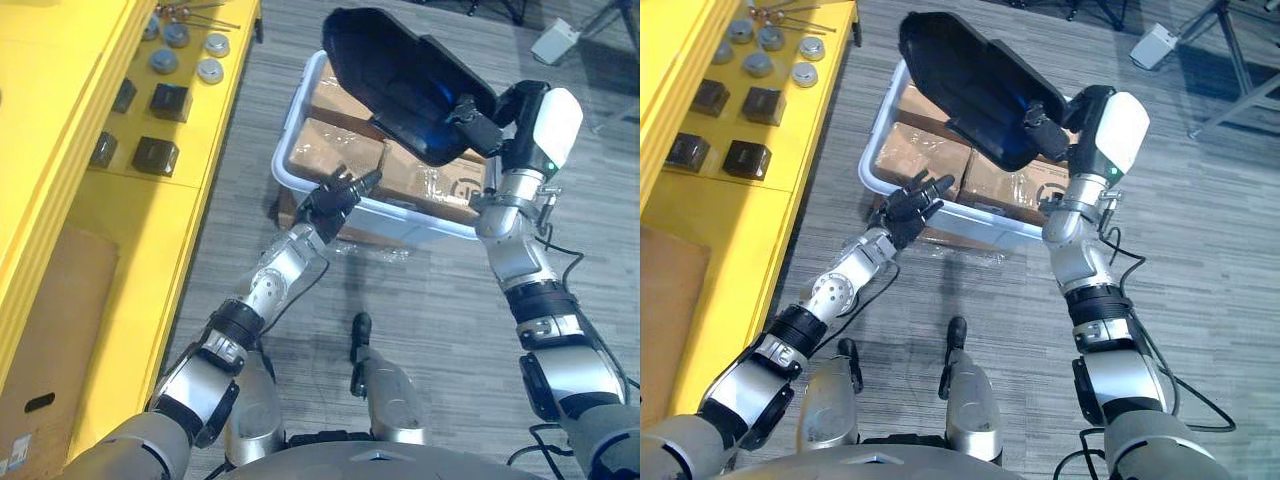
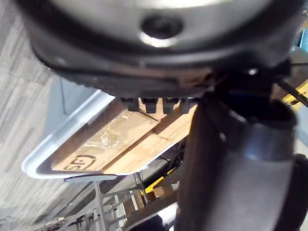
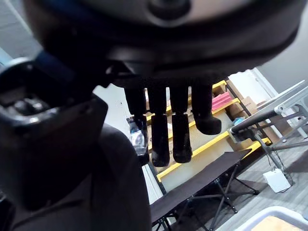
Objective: Walk over and take three plastic housings, then place them on the shelf
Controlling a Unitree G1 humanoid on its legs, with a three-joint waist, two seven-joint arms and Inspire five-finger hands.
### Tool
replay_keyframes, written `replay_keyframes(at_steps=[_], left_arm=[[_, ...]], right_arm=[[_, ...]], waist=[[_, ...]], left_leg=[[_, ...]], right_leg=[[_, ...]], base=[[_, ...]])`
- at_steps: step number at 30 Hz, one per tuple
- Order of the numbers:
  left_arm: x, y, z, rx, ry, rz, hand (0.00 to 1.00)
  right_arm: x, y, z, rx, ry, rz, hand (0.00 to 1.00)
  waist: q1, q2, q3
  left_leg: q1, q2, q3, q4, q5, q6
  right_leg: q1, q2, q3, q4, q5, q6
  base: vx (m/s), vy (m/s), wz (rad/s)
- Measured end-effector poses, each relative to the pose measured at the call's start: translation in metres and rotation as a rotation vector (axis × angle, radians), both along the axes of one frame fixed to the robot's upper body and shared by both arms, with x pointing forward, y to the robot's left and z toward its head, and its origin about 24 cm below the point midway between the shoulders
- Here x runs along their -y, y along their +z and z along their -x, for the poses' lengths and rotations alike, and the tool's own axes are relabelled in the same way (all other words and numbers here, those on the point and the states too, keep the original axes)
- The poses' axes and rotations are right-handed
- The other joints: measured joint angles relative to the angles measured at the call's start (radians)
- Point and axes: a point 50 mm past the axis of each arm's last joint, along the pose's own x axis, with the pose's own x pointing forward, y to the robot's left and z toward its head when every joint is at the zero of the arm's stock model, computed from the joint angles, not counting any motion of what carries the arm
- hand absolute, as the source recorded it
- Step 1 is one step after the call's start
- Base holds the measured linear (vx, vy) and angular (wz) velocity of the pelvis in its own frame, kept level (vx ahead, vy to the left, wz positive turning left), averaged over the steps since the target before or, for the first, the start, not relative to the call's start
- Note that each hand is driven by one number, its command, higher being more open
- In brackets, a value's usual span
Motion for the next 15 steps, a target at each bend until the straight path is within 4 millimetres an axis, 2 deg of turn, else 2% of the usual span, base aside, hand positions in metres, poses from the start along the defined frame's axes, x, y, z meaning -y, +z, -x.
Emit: replay_keyframes(at_steps=[6,8,12,13,15], left_arm=[[0.011,0.004,0.002,0.018,0.016,0.065,1.0],[0.012,0.006,0.002,0.019,0.036,0.115,1.0],[0.007,0.002,0.002,-0.008,0.088,0.2,1.0],[0.007,0.002,0.002,-0.01,0.093,0.209,0.0],[0.009,-0.003,0.005,-0.036,0.114,0.256,0.0]], right_arm=[[-0.014,-0.029,0.013,-0.046,0.066,0.018,0.0],[-0.026,-0.044,0.021,-0.063,0.112,0.019,0.0],[-0.036,-0.059,0.031,-0.079,0.161,-0.005,0.0],[-0.036,-0.06,0.033,-0.078,0.168,-0.007,0.0],[-0.039,-0.07,0.044,-0.089,0.197,-0.02,0.0]], waist=[[-0.01,0.006,-0.013],[-0.019,0.01,-0.018],[-0.032,0.019,-0.05],[-0.032,0.019,-0.056],[-0.035,0.02,-0.092]], left_leg=[[0.047,-0.009,0.017,-0.049,0.019,-0.004],[0.08,-0.012,0.028,-0.068,0.022,-0.005],[0.1,-0.016,0.041,-0.085,0.024,-0.005],[0.103,-0.017,0.043,-0.089,0.024,-0.006],[0.114,-0.017,0.051,-0.103,0.025,-0.007]], right_leg=[[0.017,-0.002,0.011,-0.003,0.0,0.0],[0.042,-0.003,0.017,-0.019,0.0,0.0],[0.051,-0.005,0.028,-0.03,0.0,0.001],[0.054,-0.005,0.029,-0.035,0.001,0.002],[0.061,-0.003,0.032,-0.049,0.003,0.003]], base=[[0.02,-0.009,-0.05],[0.01,-0.017,-0.08],[0.0,-0.004,-0.08],[0.02,-0.001,-0.13],[0.04,-0.002,-0.07]])
